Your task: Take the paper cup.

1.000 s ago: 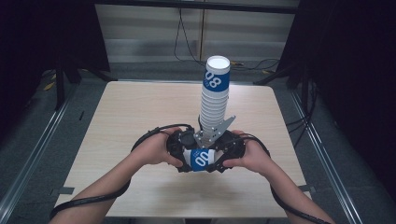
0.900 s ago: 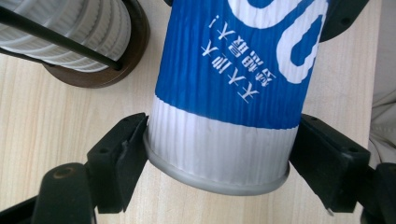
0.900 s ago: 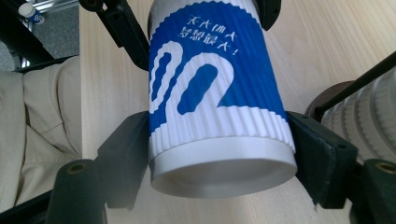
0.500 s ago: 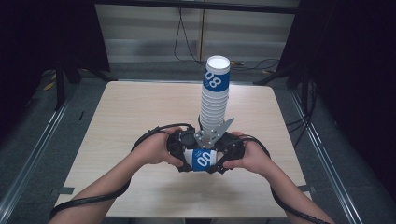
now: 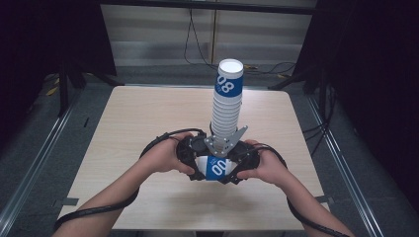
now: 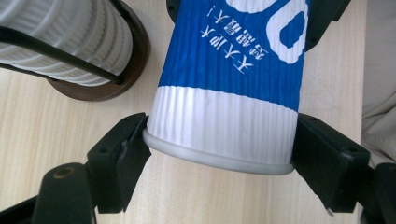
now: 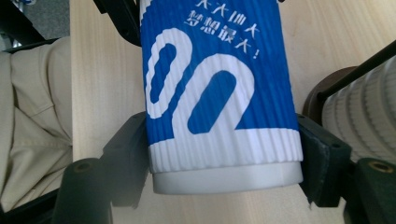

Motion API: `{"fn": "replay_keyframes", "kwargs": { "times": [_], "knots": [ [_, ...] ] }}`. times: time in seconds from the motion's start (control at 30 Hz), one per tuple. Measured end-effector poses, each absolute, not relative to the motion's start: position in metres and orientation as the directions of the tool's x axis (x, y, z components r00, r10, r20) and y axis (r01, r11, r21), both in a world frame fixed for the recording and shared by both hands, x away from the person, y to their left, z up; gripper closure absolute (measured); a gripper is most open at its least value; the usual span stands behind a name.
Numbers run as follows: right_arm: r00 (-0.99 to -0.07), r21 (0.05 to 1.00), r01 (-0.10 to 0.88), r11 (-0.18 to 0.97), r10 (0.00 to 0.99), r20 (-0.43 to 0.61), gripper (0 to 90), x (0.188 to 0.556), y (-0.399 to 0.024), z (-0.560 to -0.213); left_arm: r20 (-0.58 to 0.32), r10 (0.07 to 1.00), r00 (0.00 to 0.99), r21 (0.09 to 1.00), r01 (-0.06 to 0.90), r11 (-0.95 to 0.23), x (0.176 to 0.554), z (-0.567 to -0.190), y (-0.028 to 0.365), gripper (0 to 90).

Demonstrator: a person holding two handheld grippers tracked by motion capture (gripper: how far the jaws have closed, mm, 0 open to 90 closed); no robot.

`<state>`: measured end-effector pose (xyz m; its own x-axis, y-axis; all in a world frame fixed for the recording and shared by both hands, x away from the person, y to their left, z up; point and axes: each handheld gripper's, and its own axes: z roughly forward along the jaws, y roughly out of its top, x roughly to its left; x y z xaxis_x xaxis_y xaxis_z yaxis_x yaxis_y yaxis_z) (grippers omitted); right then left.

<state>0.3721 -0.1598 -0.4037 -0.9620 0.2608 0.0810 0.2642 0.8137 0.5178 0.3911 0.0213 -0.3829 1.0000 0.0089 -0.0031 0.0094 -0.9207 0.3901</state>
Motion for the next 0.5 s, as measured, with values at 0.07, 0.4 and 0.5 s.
{"fn": "replay_keyframes", "kwargs": {
  "times": [0.07, 0.4, 0.5],
  "knots": [
    [-0.963, 0.521, 0.259, 0.813, 0.257, 0.077, 28.7, 0.3719, -0.1605, -0.4032, -0.004, 0.007, 1.000, 0.391, 0.008, -0.920, 0.3912, -0.3826, 0.0215, 21.9],
    [-0.965, 0.522, 0.252, 0.815, 0.251, 0.074, 28.5, 0.3729, -0.1608, -0.4037, -0.010, 0.007, 1.000, 0.404, 0.011, -0.915, 0.3914, -0.3837, 0.0216, 21.8],
    [-0.962, 0.513, 0.264, 0.817, 0.261, 0.078, 27.8, 0.3725, -0.1597, -0.4033, -0.002, 0.003, 1.000, 0.399, 0.003, -0.917, 0.3920, -0.3828, 0.0212, 21.8]
  ]
}}
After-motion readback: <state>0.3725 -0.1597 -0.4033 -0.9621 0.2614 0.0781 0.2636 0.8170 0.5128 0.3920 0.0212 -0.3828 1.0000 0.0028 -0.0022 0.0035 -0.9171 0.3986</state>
